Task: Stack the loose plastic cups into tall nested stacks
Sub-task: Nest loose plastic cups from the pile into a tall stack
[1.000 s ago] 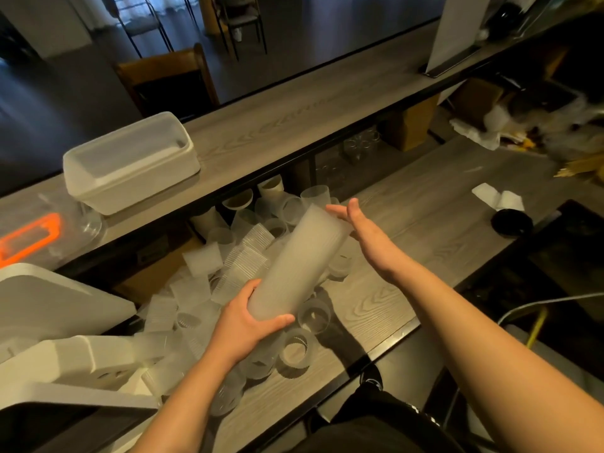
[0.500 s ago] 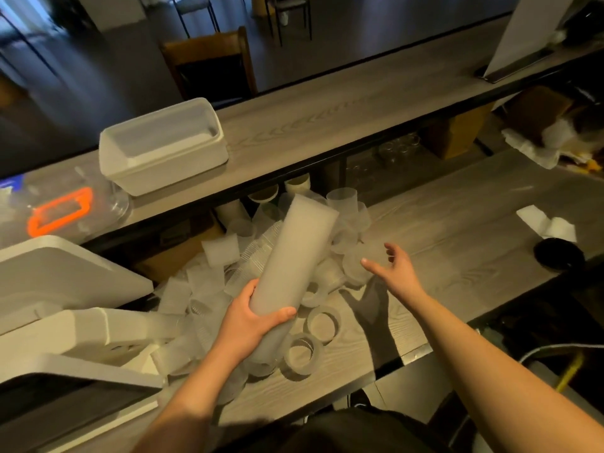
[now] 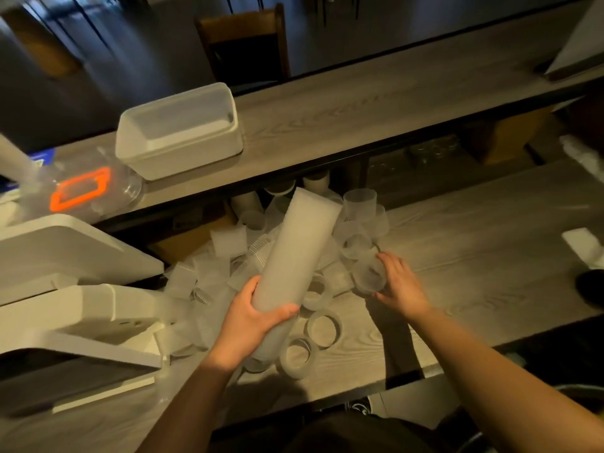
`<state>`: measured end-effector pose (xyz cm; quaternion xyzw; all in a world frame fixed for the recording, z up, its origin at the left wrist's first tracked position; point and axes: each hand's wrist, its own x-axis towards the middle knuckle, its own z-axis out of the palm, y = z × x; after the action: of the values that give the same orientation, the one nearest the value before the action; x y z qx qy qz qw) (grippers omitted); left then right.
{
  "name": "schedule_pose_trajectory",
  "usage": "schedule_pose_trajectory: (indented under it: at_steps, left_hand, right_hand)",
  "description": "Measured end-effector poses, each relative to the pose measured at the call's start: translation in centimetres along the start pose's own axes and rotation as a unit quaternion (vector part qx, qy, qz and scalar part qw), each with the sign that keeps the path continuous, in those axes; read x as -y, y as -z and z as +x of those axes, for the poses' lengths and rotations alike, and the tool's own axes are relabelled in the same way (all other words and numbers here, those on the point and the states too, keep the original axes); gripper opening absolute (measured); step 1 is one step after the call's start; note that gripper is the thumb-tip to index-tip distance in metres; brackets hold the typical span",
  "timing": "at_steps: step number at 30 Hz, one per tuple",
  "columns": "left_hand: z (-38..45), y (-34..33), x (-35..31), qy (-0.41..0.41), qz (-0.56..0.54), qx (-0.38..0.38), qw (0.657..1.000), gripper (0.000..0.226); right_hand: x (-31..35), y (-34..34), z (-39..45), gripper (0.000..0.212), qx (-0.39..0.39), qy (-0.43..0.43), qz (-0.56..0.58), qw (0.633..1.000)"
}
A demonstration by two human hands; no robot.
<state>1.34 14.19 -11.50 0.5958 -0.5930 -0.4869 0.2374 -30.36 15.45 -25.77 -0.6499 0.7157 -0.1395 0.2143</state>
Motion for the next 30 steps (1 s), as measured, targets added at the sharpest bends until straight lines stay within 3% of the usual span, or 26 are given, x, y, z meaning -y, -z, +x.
schedule_pose_trajectory:
  at_steps: [4,12,17,21,25,30]
  left_hand:
    - [0.0,-0.5,-0.1,0.01,-0.014,-0.003,1.0,0.074]
    - [0.4,-1.0,-0.5,0.011,-0.021,-0.011,1.0,0.074]
    - [0.6,-1.0,-0.5,0.011,-0.017,-0.007,1.0,0.078]
    - [0.8,-0.9,-0.6,0.009,0.001,-0.006,1.0,0.081]
    - [0.9,-0.7,-1.0,0.005,0.029,-0.011,1.0,0.084]
    - [0.8,-0.1,-1.4,-0.005,0.084,-0.013,0.996,0.085]
  right_hand:
    - [0.1,0.1,0.2,0.081,-0.011,-0.01,0.013,1.0]
    - [-0.3,0.5,-1.3,0.074,-0.078,-0.105,0.167,0.977]
    - [0.3,1.1,-1.9,0.065,-0.158,-0.202,0.368,0.894]
    - [2.3,4.0,-1.6,0.058,-0.213,-0.204,0.462,0.837]
    - [4.4,7.3,-0.5,0.042,-0.188,-0.18,0.545,0.797]
    - [6.7,12.0,0.2,0.077,-0.134,-0.128,0.675,0.714]
